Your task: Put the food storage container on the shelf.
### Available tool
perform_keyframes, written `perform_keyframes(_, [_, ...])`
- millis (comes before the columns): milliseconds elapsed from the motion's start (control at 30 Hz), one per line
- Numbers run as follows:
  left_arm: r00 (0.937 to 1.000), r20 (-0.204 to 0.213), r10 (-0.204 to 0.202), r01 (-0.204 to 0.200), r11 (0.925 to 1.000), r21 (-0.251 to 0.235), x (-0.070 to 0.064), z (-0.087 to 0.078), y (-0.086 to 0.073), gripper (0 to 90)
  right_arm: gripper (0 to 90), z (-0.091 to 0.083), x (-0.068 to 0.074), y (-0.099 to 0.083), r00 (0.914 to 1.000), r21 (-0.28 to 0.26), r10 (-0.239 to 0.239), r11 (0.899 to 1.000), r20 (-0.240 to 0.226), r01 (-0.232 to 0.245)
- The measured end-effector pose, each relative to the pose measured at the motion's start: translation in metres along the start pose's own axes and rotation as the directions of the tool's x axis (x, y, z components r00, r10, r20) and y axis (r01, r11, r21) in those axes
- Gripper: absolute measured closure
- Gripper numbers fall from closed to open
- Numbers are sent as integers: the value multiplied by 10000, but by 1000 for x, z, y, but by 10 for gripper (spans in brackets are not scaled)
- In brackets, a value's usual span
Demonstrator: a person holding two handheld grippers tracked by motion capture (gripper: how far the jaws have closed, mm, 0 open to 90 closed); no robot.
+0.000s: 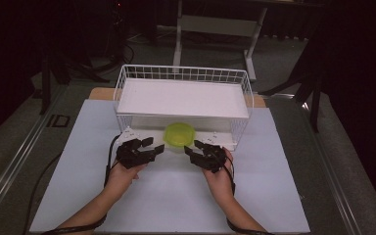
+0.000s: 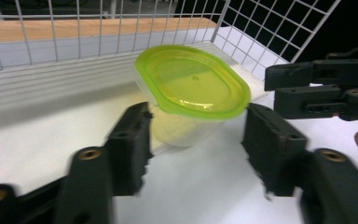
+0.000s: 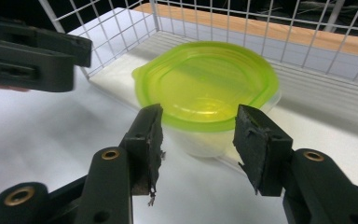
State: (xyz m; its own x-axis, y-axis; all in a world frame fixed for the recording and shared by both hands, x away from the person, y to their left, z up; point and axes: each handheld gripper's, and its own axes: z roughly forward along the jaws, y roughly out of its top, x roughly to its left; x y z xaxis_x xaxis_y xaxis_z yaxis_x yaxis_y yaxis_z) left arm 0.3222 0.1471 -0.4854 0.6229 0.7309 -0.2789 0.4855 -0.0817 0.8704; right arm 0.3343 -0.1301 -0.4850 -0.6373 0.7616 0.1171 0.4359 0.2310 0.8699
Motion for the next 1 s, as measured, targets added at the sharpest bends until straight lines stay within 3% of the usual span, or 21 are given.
perform_keyframes(167, [9982, 601, -34, 38, 10000, -67, 0, -17, -10, 199, 513, 0, 4, -7, 10000, 134, 93, 9999, -4, -93])
perform_keyframes(300, [9966, 762, 306, -309, 9995, 28, -6, -25, -16, 143, 515, 2, 8, -13, 10000, 282, -36, 9996, 35, 35])
perform_keyframes(400, [9952, 919, 342, -365, 9990, 244, -10, -27, -23, 27, 519, 4, 9, -16, 10000, 366, -79, 9993, 39, 77])
perform_keyframes(633, [9925, 1154, 390, -389, 9992, -34, -19, -39, -37, 27, 538, 7, 13, -22, 9998, 542, -198, 9983, 29, 196])
perform_keyframes(733, [9934, 996, 567, -569, 9984, -6, -23, -43, -42, 26, 553, 9, 14, -25, 9998, 593, -219, 9980, 22, 217])
perform_keyframes(1000, [9942, 910, 569, -550, 9982, -239, -25, -51, -54, 26, 596, 19, 12, -28, 10000, 956, 10, 9954, 71, -17])
